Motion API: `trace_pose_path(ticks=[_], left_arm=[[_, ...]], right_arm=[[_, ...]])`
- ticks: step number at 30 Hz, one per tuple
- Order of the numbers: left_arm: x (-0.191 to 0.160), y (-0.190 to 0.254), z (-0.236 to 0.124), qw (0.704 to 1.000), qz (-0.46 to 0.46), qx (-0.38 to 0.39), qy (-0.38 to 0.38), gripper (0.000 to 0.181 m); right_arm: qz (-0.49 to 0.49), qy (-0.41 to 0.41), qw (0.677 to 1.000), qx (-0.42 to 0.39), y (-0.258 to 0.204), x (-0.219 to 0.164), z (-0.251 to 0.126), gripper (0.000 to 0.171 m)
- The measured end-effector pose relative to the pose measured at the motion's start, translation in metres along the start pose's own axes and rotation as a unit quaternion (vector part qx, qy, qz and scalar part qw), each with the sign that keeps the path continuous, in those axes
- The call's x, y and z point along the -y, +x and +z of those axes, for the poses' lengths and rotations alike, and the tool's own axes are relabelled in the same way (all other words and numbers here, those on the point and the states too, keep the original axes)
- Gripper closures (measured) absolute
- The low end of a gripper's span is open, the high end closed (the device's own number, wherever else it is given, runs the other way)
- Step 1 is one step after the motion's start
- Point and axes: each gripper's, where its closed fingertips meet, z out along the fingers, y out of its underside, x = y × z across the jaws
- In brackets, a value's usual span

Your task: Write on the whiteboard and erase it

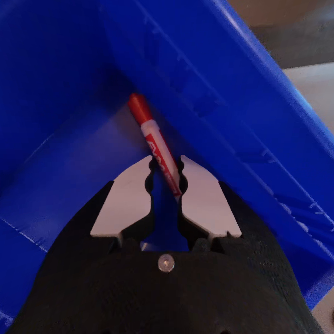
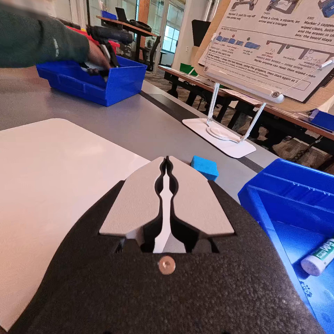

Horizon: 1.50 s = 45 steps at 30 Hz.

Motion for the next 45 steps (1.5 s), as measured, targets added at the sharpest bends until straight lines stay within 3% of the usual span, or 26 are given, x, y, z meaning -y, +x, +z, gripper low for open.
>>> trace_pose_path(ticks=[5, 10, 12, 14, 18, 23, 27, 31, 35, 37, 41, 45], left_arm=[[-0.004, -0.012, -0.015, 0.999, 0.036, 0.035, 0.007, 0.161], [0.030, 0.021, -0.101, 0.976, 0.045, -0.040, 0.209, 0.162], [0.034, 0.054, -0.142, 0.950, 0.062, -0.101, 0.289, 0.162], [0.031, 0.106, -0.185, 0.901, 0.091, -0.215, 0.367, 0.163], [-0.006, 0.207, -0.224, 0.818, 0.135, -0.377, 0.412, 0.163], [-0.055, 0.321, -0.228, 0.731, 0.109, -0.564, 0.368, 0.163], [-0.075, 0.368, -0.225, 0.678, 0.041, -0.653, 0.335, 0.163], [-0.072, 0.378, -0.217, 0.654, -0.048, -0.676, 0.337, 0.163], [-0.082, 0.393, -0.214, 0.648, -0.066, -0.682, 0.333, 0.163], [-0.085, 0.394, -0.213, 0.652, -0.061, -0.677, 0.336, 0.163], [-0.079, 0.382, -0.214, 0.643, -0.082, -0.679, 0.345, 0.163], [-0.078, 0.371, -0.217, 0.642, -0.081, -0.674, 0.357, 0.163]], right_arm=[[-0.008, 0.000, 1.000, 0.001, -0.002, 0.001, 0.001, 0.171], [-0.008, 0.006, 1.000, -0.005, -0.001, 0.004, 0.000, 0.171], [-0.007, 0.009, 1.000, -0.009, -0.001, 0.005, 0.001, 0.171], [-0.004, 0.021, 1.000, -0.005, -0.004, 0.013, 0.003, 0.171], [0.035, 0.074, 0.995, 0.052, -0.031, 0.056, 0.014, 0.166], [0.100, 0.107, 0.978, 0.148, -0.074, 0.108, 0.035, 0.135], [0.006, 0.111, 0.987, 0.112, -0.087, 0.120, 0.045, 0.110], [-0.094, 0.114, 0.988, 0.038, -0.099, 0.122, 0.049, 0.101], [-0.181, 0.091, 0.979, -0.005, -0.109, 0.115, 0.062, 0.102], [-0.189, 0.086, 0.978, -0.019, -0.104, 0.111, 0.065, 0.112], [-0.179, 0.088, 0.980, -0.019, -0.097, 0.109, 0.061, 0.110], [-0.168, 0.109, 0.978, -0.053, -0.076, 0.115, 0.049, 0.123]])
